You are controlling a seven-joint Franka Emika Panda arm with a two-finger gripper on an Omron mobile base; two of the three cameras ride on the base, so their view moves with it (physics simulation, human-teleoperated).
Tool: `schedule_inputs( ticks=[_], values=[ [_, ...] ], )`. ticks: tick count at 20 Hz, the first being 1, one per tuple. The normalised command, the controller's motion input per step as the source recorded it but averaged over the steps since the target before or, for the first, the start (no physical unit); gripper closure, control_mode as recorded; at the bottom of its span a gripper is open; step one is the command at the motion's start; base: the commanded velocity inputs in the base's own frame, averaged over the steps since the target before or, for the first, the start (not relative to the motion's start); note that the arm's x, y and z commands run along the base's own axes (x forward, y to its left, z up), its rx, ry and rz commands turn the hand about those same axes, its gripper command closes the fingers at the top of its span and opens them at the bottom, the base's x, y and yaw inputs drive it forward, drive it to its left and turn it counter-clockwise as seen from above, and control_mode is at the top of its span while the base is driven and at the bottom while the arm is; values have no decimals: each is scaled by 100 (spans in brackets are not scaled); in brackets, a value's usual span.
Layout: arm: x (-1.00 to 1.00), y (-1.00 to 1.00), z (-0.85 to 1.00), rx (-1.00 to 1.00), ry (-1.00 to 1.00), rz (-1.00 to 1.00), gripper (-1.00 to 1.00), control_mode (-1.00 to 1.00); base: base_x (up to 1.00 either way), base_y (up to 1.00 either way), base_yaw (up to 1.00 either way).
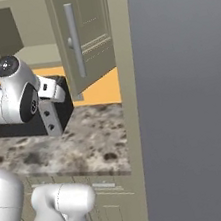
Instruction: Close all open cabinet doors.
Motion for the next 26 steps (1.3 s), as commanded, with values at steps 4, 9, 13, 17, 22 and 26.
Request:
schedule_inputs(
  ticks=[4, 9, 13, 17, 22, 26],
  values=[
    [0, 0, 0, 0, 0, 0, -100, 100, 38, 0, 0],
    [0, 0, 0, 0, 0, 0, -100, 100, 40, 0, 0],
    [0, 0, 0, 0, 0, 0, -100, 100, 36, 0, 0],
    [0, 0, 0, 0, 0, 0, -100, 100, 14, 0, 0],
    [0, 0, 0, 0, 0, 0, -100, 100, 0, 0, 0],
    [0, 0, 0, 0, 0, 0, -100, 100, 0, 0, 0]
  ],
)
